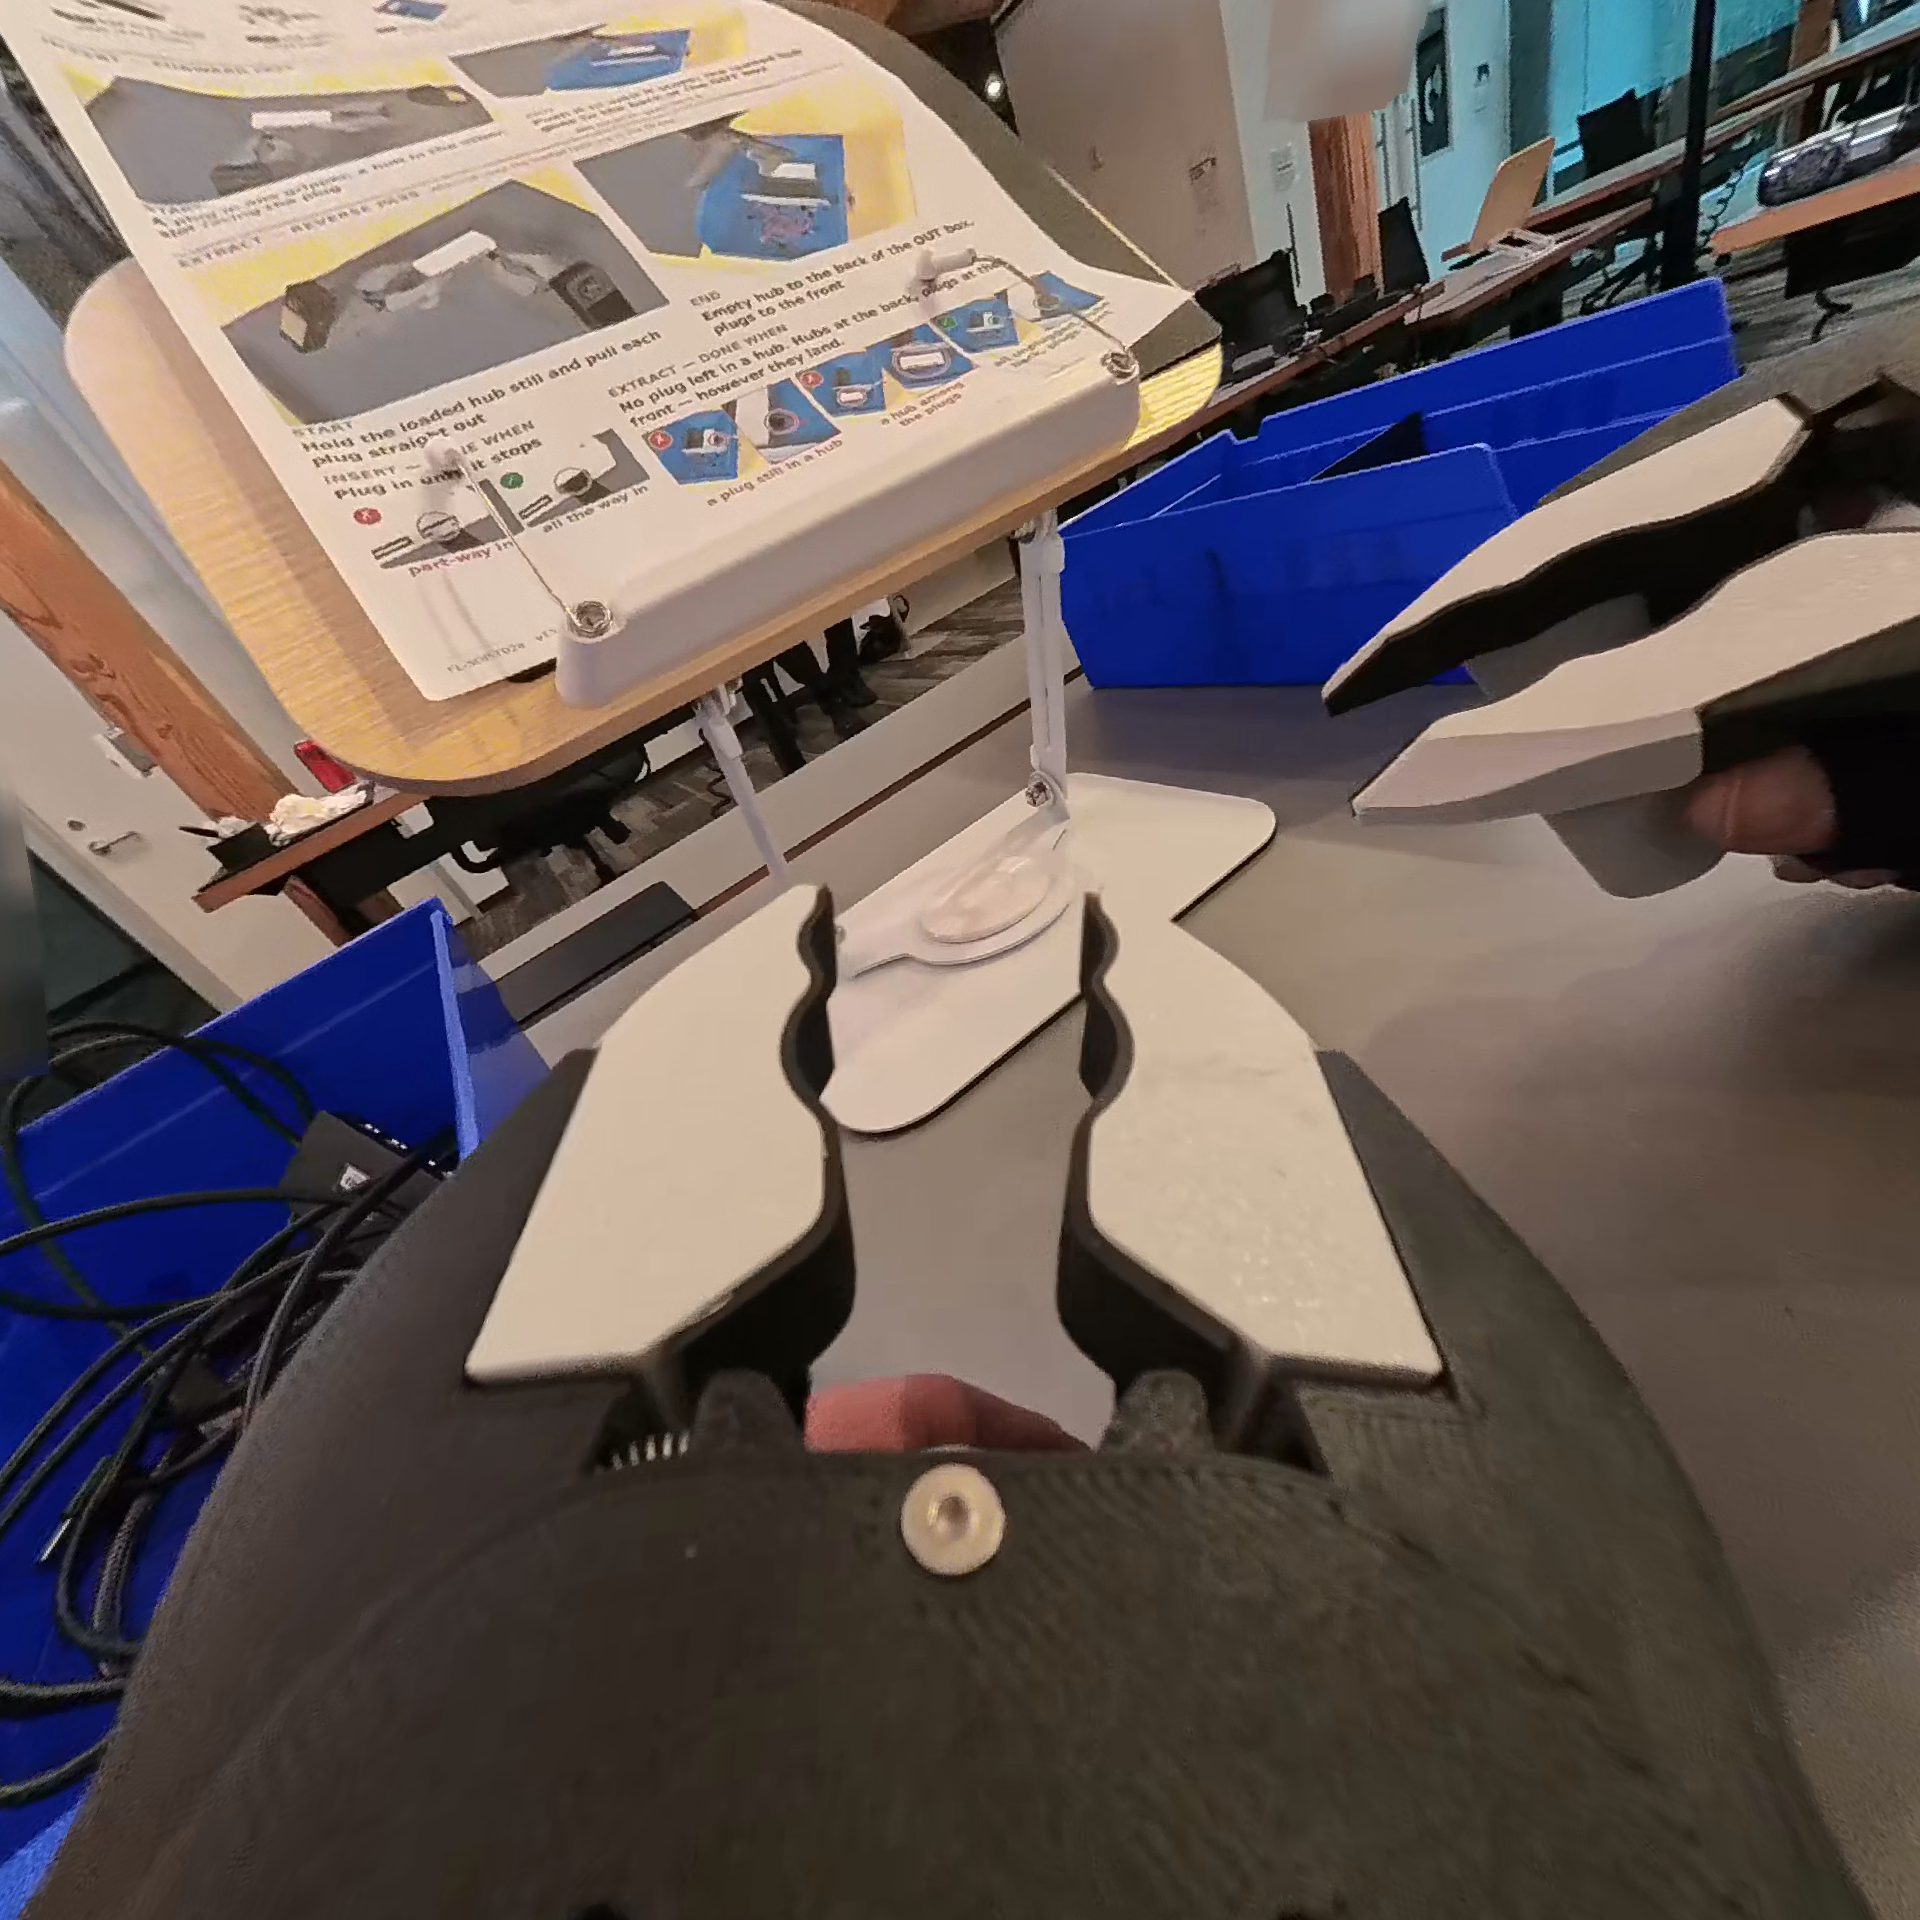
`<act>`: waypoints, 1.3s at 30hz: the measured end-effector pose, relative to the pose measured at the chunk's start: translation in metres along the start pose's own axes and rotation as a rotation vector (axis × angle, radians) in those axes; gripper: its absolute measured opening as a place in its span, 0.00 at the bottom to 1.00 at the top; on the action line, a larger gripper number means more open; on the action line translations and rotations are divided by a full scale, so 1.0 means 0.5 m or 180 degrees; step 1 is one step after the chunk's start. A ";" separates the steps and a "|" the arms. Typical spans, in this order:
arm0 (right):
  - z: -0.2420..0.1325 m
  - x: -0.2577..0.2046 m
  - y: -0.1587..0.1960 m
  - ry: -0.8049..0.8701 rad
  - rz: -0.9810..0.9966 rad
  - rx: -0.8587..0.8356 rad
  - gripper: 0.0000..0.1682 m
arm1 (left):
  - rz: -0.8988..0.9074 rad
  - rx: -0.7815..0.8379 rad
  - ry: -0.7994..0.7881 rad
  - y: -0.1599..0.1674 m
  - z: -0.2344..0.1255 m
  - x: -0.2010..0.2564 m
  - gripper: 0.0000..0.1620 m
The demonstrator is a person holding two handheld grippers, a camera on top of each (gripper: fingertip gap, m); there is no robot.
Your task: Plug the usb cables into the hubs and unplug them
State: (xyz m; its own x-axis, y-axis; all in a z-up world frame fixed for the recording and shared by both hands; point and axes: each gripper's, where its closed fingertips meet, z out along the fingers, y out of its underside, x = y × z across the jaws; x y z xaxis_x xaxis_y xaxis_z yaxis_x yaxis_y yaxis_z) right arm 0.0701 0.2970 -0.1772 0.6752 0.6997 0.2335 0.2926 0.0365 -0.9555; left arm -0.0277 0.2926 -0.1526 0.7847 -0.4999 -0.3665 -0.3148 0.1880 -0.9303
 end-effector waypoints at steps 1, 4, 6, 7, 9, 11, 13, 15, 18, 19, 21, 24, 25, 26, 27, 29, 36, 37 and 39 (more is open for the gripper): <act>0.001 0.000 0.001 0.0002 0.0000 -0.0011 0.23 | -0.0006 0.0001 -0.0007 0.000 0.000 -0.001 0.28; 0.008 0.001 0.013 0.0012 0.0044 -0.0111 0.28 | -0.0045 -0.0019 -0.0004 0.003 0.003 -0.001 0.29; 0.017 0.006 0.029 0.0031 0.0146 -0.0252 0.38 | -0.0071 -0.0154 0.0044 0.018 0.012 0.006 0.34; 0.020 0.011 0.035 0.0069 0.0182 -0.0327 0.40 | -0.0123 -0.0261 0.0036 0.030 0.019 0.006 0.42; 0.024 0.022 0.043 0.0156 0.0260 -0.0424 0.46 | -0.0262 -0.0417 0.0030 0.045 0.030 0.006 0.55; 0.028 0.023 0.046 0.0144 0.0329 -0.0465 0.54 | -0.0372 -0.0535 0.0098 0.057 0.041 0.013 0.63; 0.030 0.016 0.037 0.0080 0.0372 -0.0412 0.56 | -0.0349 -0.0544 0.0090 0.058 0.048 0.014 0.65; 0.032 0.015 0.036 0.0103 0.0310 -0.0434 0.59 | -0.0377 -0.0525 0.0052 0.055 0.054 0.013 0.65; 0.032 0.021 0.040 0.0158 0.0248 -0.0493 0.58 | -0.0350 -0.0540 -0.0007 0.052 0.064 0.011 0.60; 0.032 0.026 0.044 0.0190 0.0267 -0.0528 0.58 | -0.0350 -0.0528 -0.0052 0.049 0.068 0.008 0.59; 0.029 0.041 0.055 0.0283 0.0361 -0.0633 0.47 | -0.0375 -0.0512 -0.0136 0.043 0.074 0.004 0.55; 0.036 0.055 0.102 0.0298 0.0534 -0.1071 0.51 | -0.0404 -0.0613 -0.0095 0.052 0.089 0.014 0.54; 0.039 0.058 0.124 0.0273 0.0588 -0.1262 0.52 | -0.0435 -0.0683 -0.0085 0.061 0.094 0.016 0.56; 0.041 0.060 0.138 0.0225 0.0665 -0.1386 0.54 | -0.0468 -0.0755 -0.0067 0.068 0.099 0.018 0.57; 0.043 0.064 0.145 0.0193 0.0737 -0.1436 0.56 | -0.0491 -0.0775 -0.0087 0.070 0.102 0.014 0.57; 0.044 0.082 0.146 0.0264 0.0738 -0.1437 0.54 | -0.0542 -0.0842 -0.0071 0.076 0.109 0.013 0.59; 0.015 0.064 0.057 -0.0066 0.0597 -0.0825 0.23 | -0.0471 -0.0879 -0.0025 0.079 0.118 0.012 0.37; 0.001 0.059 0.026 -0.0108 0.0521 -0.0591 0.11 | -0.0463 -0.0868 -0.0008 0.076 0.120 0.011 0.30; -0.032 0.037 -0.034 -0.0248 0.0323 -0.0243 0.00 | -0.0392 -0.0836 0.0078 0.068 0.123 0.016 0.06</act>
State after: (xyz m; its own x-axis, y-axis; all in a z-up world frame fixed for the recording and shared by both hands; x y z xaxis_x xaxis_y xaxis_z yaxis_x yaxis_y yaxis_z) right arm 0.0883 0.2978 -0.1539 0.6502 0.7504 0.1187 0.2781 -0.0897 -0.9564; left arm 0.0005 0.3470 -0.1879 0.8135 -0.5261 -0.2478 -0.3481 -0.0992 -0.9322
